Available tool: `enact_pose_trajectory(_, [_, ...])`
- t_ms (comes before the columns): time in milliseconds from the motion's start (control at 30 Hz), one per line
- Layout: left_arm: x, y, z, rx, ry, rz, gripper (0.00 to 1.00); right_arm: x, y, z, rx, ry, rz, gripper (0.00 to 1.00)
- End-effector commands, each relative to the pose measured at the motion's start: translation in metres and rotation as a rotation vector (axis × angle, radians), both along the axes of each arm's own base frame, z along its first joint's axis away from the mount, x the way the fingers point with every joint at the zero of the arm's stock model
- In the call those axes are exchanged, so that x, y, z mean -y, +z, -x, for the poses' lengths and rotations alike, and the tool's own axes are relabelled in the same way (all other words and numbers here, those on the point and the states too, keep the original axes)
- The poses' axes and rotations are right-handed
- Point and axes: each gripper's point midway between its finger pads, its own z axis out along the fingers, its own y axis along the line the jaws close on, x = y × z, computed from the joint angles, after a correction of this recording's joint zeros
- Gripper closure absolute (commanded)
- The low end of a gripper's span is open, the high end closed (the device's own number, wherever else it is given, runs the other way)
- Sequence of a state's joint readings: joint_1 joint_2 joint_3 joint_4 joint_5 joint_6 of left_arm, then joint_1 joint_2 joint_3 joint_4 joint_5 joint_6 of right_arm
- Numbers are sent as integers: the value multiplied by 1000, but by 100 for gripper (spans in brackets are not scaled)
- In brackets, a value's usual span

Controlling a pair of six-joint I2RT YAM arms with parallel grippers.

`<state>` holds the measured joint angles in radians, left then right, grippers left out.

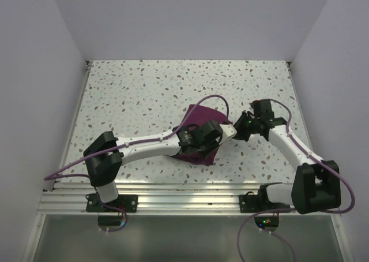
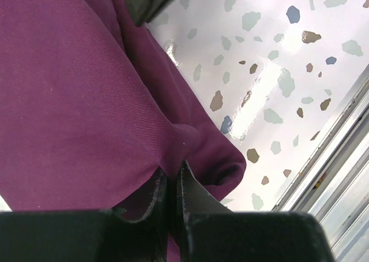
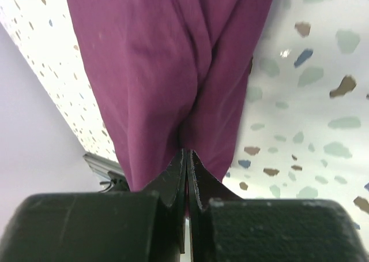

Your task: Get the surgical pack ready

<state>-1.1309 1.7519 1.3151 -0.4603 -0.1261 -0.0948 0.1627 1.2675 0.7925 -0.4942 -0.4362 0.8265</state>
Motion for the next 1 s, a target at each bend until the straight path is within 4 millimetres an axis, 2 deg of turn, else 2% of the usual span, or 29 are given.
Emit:
enact_pose_trajectory(0, [3,16,-3,15,11,53,100,-2,12,-25,76,21,1,100])
enact_pose_trajectory(200, [4,16,-3,13,8,58,100,-7,3,-41,67,15,-13,100])
enact_pose_trajectory(433, [9,21,-4,17,-4,75,100,-13,-13,-46,40,-8,-52,100])
enact_pose_trajectory(633, [13,24,-3,16,-22,79,100,-29,-22,-61,60,-29,-97,100])
enact_pose_trajectory(800, [14,24,-3,15,-27,76,100,-48,-34,-65,48,-21,-104,100])
enact_pose_trajectory(967, [12,20,-1,7,-30,68,100,-38,-55,-55,6,-61,-34,100])
